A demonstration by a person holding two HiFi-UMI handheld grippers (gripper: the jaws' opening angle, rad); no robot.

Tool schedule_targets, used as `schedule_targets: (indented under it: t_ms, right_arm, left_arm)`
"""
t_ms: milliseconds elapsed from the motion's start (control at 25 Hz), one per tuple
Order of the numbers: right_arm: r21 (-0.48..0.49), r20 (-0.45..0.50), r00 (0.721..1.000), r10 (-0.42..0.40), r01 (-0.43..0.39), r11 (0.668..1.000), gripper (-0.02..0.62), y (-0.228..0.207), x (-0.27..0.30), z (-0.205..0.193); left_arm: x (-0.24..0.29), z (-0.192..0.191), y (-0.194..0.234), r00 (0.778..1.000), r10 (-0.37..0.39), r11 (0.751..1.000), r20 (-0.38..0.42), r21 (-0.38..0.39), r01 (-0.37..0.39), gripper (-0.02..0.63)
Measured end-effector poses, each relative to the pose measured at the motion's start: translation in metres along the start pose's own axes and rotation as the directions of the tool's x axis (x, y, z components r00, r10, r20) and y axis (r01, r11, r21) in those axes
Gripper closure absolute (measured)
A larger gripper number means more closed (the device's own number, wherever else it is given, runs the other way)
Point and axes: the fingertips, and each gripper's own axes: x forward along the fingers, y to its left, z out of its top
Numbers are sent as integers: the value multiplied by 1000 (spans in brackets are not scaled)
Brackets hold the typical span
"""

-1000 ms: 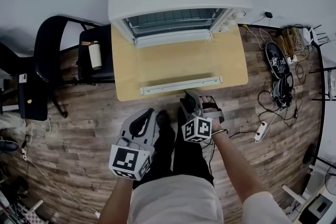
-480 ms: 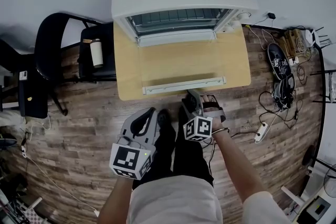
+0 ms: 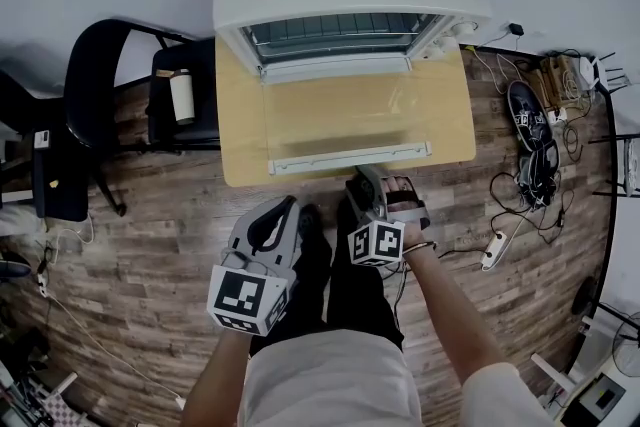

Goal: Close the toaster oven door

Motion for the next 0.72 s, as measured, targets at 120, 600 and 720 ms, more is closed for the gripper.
schedule_targets:
  t_ms: [120,600,720]
  right_arm:
    - [-14,-5,1000,-19,19,1000,417,-4,-2,1]
    - [-49,4,996,-89,90,995,471,-19,-10,4]
    - [-54,13,994,-109,109,993,495,-26,-13,6]
  left_arm:
    - [-1,1,-1,1000,-1,1000,2,2,1,597]
    - [-6,5,-7,1000,1,1000,10,8,-1,597]
    - [-7,7,-6,1000,4,1000,17,8,-4,597]
